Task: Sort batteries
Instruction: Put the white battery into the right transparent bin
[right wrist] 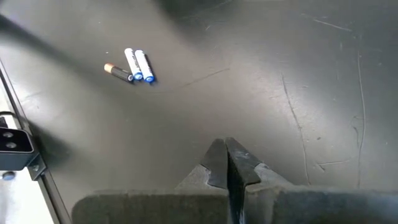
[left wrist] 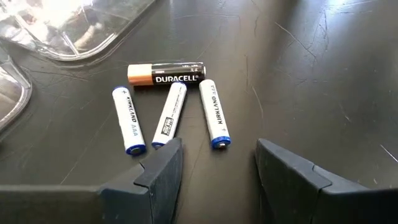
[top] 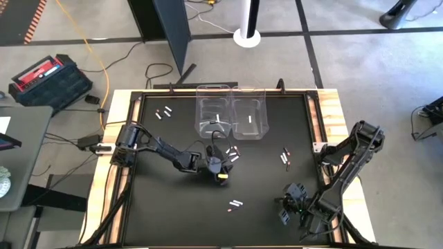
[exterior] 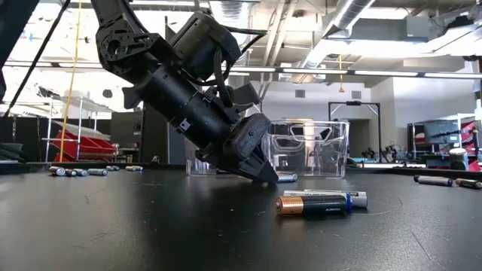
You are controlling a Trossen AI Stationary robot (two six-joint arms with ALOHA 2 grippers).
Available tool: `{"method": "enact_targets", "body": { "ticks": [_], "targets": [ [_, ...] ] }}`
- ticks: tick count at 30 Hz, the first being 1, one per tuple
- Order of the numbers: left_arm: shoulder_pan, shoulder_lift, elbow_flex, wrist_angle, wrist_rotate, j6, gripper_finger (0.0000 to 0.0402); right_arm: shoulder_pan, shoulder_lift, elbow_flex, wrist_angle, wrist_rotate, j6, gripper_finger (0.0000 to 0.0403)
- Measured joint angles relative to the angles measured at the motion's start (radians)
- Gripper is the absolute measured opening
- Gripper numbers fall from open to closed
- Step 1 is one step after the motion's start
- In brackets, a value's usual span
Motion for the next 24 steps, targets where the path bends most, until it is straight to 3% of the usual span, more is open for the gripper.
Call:
{"method": "enact_targets", "body": {
  "ticks": [24],
  "targets": [
    [0.035, 0.0, 0.001, -0.019, 0.012, 0.052, 0.0199, 0.0, 0.0, 0.0, -0.002, -0.001, 0.001, 0.0007]
  ]
}}
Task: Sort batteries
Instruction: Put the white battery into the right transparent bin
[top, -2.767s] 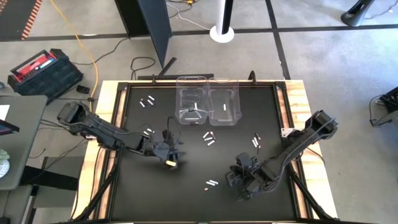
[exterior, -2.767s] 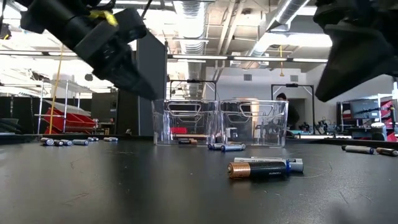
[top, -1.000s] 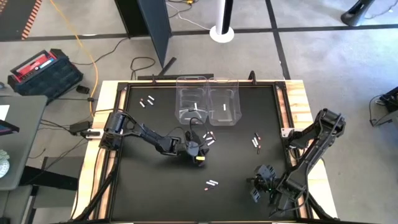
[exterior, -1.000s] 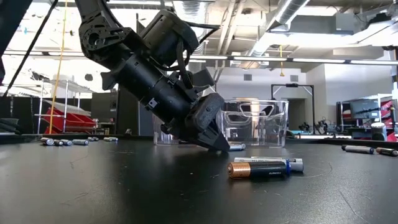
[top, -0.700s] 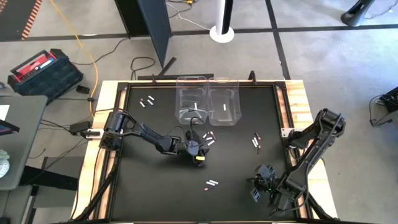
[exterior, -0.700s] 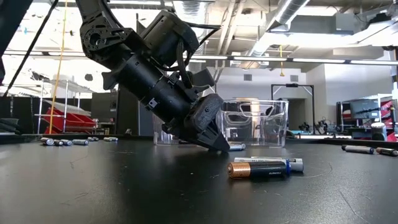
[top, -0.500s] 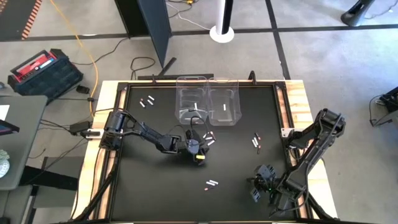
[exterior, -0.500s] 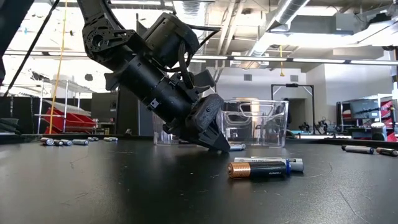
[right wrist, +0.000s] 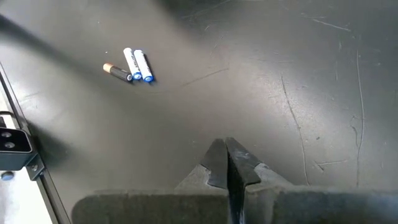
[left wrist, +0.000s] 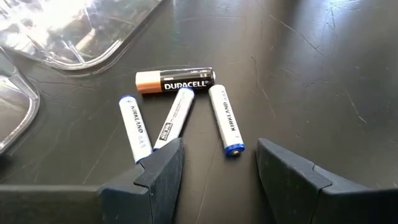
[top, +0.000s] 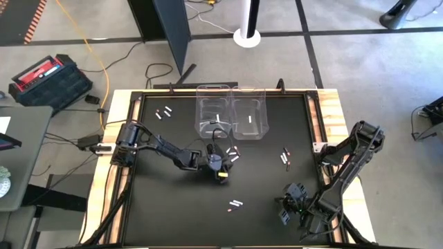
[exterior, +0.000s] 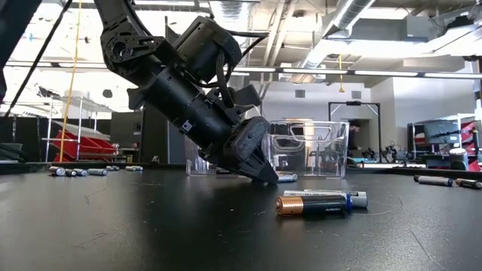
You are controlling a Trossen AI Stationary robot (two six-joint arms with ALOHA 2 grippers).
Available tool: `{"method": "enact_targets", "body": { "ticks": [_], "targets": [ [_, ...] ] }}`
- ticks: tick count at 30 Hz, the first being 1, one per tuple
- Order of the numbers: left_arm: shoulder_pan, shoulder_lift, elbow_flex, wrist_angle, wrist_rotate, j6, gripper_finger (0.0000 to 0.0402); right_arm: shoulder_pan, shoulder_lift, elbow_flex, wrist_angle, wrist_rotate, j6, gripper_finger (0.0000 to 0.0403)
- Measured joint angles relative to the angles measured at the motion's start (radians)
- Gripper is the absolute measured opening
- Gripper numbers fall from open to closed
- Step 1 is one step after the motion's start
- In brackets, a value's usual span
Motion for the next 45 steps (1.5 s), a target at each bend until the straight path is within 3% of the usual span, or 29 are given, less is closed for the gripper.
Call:
{"method": "enact_targets", "body": {
  "ticks": [13, 25, 39, 45],
  "targets": [
    [0.003, 0.062, 0.141, -0.166, -0.02, -0.058, 0.0177, 0.0, 0.0, 0.0, 0.014, -0.001, 0.015, 0.0007],
    [0.007, 0.064, 0.143, -0.159, -0.008, -0.015, 0.0168, 0.0, 0.001, 0.001, 0.034, -0.001, 0.019, 0.0007],
    [-0.025, 0.066, 0.143, -0.173, 0.01, 0.0, 0.0069, 0.0, 0.001, 0.001, 0.03, -0.001, -0.001, 0.0007],
    [-0.027, 0.066, 0.143, -0.173, 0.017, -0.004, 0.0049, 0.0, 0.001, 0.001, 0.031, -0.001, -0.002, 0.0007]
  ]
}}
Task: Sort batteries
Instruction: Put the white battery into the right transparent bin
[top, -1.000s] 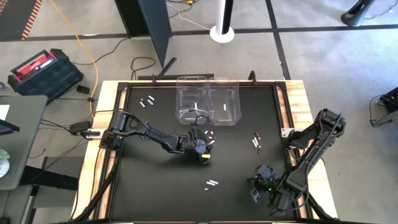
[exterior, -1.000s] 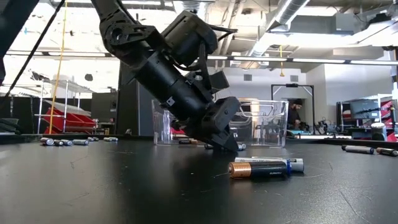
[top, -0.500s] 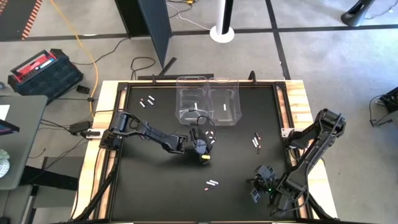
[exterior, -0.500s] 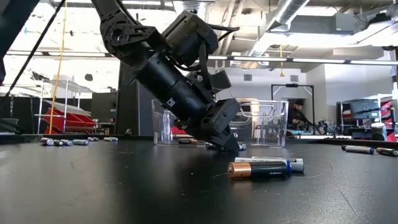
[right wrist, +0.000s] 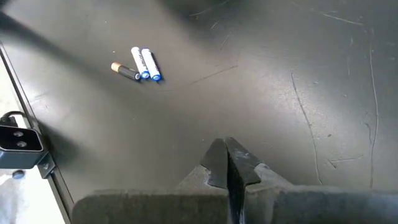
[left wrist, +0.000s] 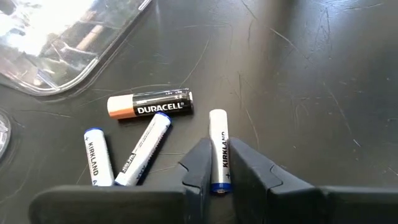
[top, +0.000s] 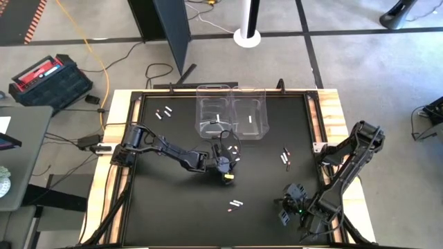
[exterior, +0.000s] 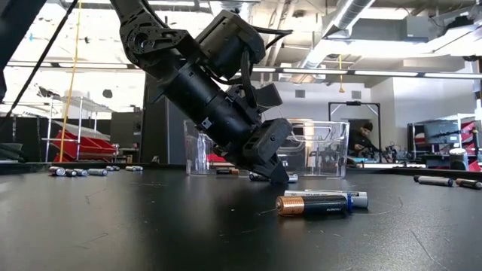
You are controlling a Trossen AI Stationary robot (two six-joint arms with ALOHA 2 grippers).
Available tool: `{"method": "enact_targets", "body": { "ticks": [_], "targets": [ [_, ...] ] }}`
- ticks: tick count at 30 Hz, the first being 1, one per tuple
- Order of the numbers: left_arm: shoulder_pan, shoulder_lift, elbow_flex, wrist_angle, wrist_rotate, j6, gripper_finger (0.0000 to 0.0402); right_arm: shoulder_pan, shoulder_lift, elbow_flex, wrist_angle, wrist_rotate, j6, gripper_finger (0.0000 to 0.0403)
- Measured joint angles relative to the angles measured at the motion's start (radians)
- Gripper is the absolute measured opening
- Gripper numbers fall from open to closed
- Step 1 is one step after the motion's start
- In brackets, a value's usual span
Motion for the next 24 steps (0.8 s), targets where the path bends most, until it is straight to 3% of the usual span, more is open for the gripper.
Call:
{"method": "enact_targets", "body": {
  "ticks": [24],
  "targets": [
    [-0.021, -0.066, -0.005, -0.032, 0.018, -0.004, 0.0046, 0.001, 0.0, 0.0, 0.004, 0.0, -0.033, 0.0007]
  ]
}}
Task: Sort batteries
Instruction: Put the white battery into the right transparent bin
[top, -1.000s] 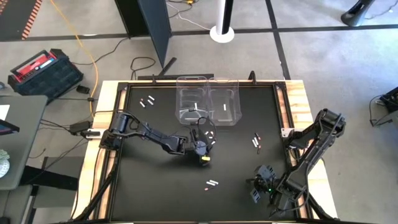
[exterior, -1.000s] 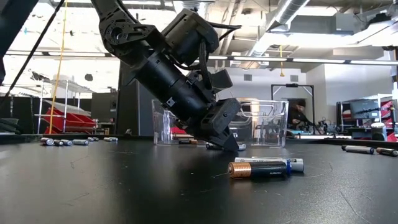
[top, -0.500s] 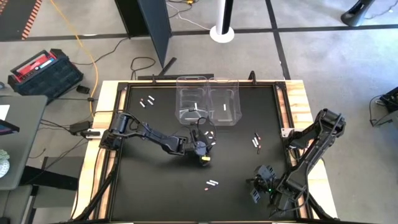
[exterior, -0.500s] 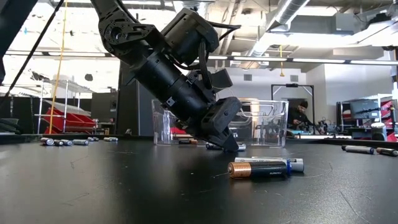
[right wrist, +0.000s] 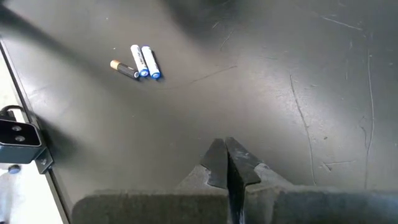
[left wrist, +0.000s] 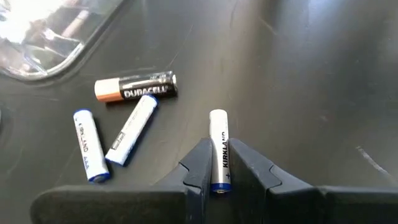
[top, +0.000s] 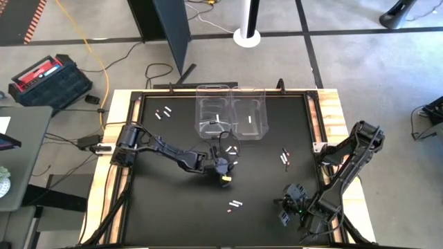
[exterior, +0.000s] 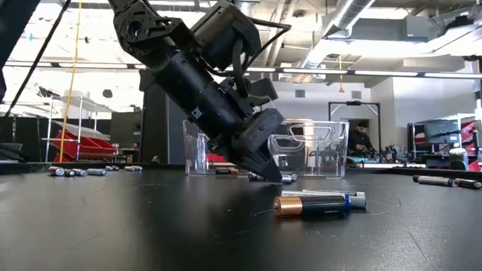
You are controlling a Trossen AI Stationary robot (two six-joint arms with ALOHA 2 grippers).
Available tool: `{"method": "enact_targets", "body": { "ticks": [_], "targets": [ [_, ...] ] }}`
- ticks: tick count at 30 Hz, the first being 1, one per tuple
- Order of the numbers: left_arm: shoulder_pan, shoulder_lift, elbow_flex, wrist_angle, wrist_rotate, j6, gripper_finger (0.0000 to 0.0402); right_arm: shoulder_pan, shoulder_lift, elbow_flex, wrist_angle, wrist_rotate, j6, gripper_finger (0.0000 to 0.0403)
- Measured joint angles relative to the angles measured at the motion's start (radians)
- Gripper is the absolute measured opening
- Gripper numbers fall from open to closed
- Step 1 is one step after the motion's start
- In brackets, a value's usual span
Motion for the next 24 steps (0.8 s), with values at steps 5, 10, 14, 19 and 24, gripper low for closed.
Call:
{"method": "enact_targets", "body": {
  "ticks": [5, 10, 14, 19, 24],
  "targets": [
    [-0.014, -0.042, 0.0, -0.01, -0.005, 0.012, 0.0046, 0.0, 0.0, 0.0, 0.0, 0.0, -0.001, 0.0007],
    [-0.017, -0.115, 0.001, -0.023, -0.01, 0.015, 0.0046, 0.0, 0.0, 0.0, -0.002, 0.0, -0.001, 0.0007],
    [0.01, -0.187, 0.002, -0.022, 0.011, 0.0, 0.0046, -0.01, 0.0, 0.0, -0.004, 0.0, -0.001, 0.0007],
    [0.108, -0.261, 0.004, -0.021, 0.114, -0.004, 0.0046, -0.041, 0.0, 0.0, -0.005, 0.0, -0.001, 0.0007],
    [0.258, -0.278, 0.123, -0.188, 0.252, 0.022, 0.0046, -0.09, 0.0, 0.0, -0.01, 0.0, -0.001, 0.0007]
  ]
}}
